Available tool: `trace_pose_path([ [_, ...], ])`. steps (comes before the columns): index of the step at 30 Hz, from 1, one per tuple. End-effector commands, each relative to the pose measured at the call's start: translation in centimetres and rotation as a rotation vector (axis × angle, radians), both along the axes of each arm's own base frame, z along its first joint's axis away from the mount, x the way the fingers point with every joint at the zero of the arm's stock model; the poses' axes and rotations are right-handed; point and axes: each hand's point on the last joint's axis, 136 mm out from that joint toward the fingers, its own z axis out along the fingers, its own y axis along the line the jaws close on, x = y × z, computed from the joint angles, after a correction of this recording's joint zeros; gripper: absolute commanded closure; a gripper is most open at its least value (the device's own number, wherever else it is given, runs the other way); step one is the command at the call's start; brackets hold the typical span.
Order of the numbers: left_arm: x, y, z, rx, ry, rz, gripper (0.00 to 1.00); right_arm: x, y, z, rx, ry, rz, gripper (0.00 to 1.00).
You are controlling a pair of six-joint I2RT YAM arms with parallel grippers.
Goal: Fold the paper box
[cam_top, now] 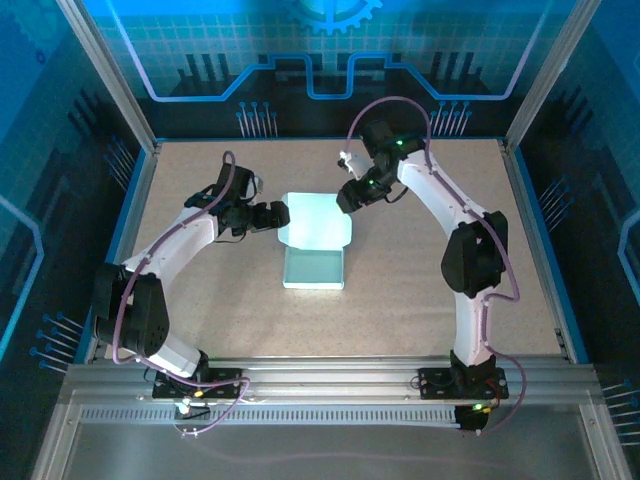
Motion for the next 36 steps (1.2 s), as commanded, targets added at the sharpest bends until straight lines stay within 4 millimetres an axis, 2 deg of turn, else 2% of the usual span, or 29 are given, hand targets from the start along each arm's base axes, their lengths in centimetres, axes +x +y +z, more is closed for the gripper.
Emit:
trace_pose_path([
  [1, -0.2, -0.1, 0.3, -0.022, -0.003, -0.018, 0.08, -0.2, -0.5, -0.7, -0.008, 0.044, -0.021, 0.45],
  [10, -0.5, -0.2, 0.0, -0.024, 0.005, -0.021, 0.07, -0.1, 0.8, -3.0, -0.008, 0.111, 0.013, 0.58],
  [13, -0.5, -0.3, 0.1, -0.033, 0.002, -0.024, 0.08, -0.1, 0.8, -3.9, -0.024, 0.140, 0.012, 0.66],
  [20, -0.3, -0.4, 0.2, -0.038, -0.002, -0.030, 0.07, -0.6, 1.4, -4.2, -0.015, 0.179, 0.038, 0.79],
  [26, -0.2, -0.3, 0.2, -0.031, -0.002, -0.031, 0.07, -1.0, 1.5, -4.7, -0.018, 0.205, 0.051, 0.81],
  [28, -0.2, -0.3, 0.2, -0.032, -0.002, -0.032, 0.07, -1.0, 1.4, -4.8, -0.023, 0.208, 0.047, 0.89],
  [30, -0.2, -0.3, 0.3, -0.030, -0.004, -0.033, 0.08, -0.9, 1.5, -4.6, -0.019, 0.202, 0.045, 0.93],
  [34, -0.1, -0.3, 0.4, -0.028, -0.007, -0.035, 0.07, -0.7, 1.4, -4.4, -0.024, 0.194, 0.045, 0.88],
  [36, -0.1, -0.2, 0.4, -0.027, -0.008, -0.036, 0.07, -0.7, 1.5, -4.5, -0.023, 0.194, 0.047, 0.80],
])
